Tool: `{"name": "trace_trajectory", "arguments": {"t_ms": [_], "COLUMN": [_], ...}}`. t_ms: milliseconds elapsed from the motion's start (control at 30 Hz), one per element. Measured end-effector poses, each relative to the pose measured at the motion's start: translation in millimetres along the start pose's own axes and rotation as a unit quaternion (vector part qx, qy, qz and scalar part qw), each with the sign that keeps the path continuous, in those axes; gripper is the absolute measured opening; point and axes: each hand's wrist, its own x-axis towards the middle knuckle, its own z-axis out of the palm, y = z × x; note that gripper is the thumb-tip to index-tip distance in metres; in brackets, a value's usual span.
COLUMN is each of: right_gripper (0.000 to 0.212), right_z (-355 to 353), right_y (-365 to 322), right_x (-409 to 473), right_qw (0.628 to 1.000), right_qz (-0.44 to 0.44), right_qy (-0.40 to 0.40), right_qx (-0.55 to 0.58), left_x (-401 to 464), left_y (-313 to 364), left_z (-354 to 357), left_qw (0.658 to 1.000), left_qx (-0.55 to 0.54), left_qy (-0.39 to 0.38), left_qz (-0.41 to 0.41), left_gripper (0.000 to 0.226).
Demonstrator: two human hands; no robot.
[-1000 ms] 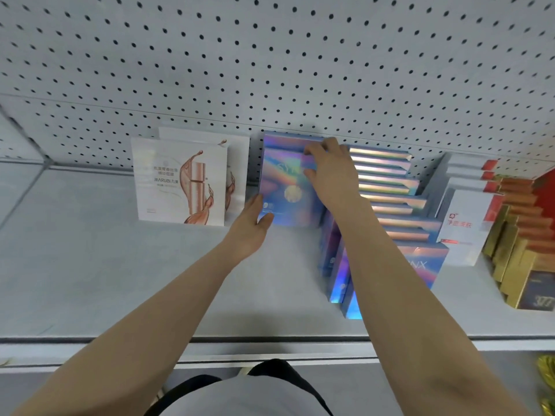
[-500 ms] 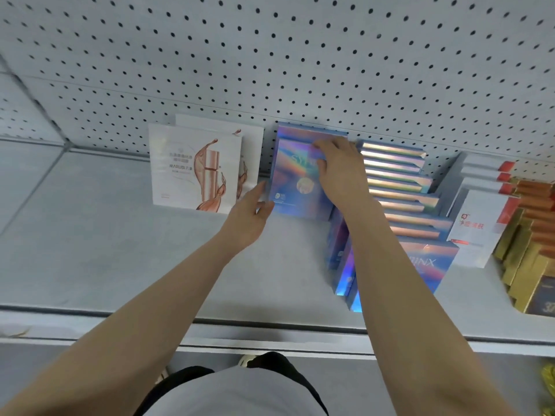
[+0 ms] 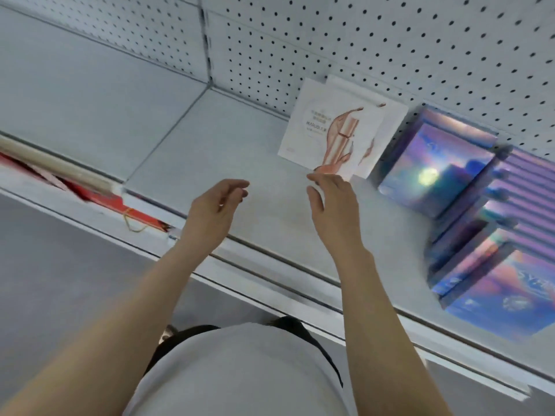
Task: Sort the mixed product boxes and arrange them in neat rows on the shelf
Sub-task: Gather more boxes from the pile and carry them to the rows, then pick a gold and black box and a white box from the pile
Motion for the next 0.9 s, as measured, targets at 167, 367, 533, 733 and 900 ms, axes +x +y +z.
{"name": "trace_trajectory", "arguments": {"t_ms": [167,367,533,733,900], "right_gripper": [0.027,0.027,0.029,0.029,0.031], "right_z": [72.6,166.4,238.4,297.8,354.3], "right_y": [-104.0,-232.7,-333.4,-423.2,-477.9], "right_x": [-8.2,-8.5,-4.0,23.3,65.3], "right_qw": [0.997,0.988,0.968,0.948,0.944], "right_qz": [-0.046,-0.102,-0.152,-0.201,-0.210], "right_qy": [-0.045,-0.098,-0.185,-0.226,-0.233], "right_qx": [0.030,0.060,0.079,0.098,0.103], "left_x": [-27.3,-51.7,-71.3,-67.5,-29.2], "left_y": [-56.1,-121.1,-156.9,-201.2,-227.4], "left_z": [-115.4,-260.3,-364.0,-448.3,-515.8], "left_qw": [0.997,0.986,0.970,0.948,0.941], "left_qx": [0.005,0.003,0.002,0.001,0.022], "left_qy": [0.064,0.142,0.208,0.272,0.284], "left_qz": [-0.040,-0.085,-0.126,-0.168,-0.180], "left_gripper": [0.024,0.025,0.023,0.022,0.021]}}
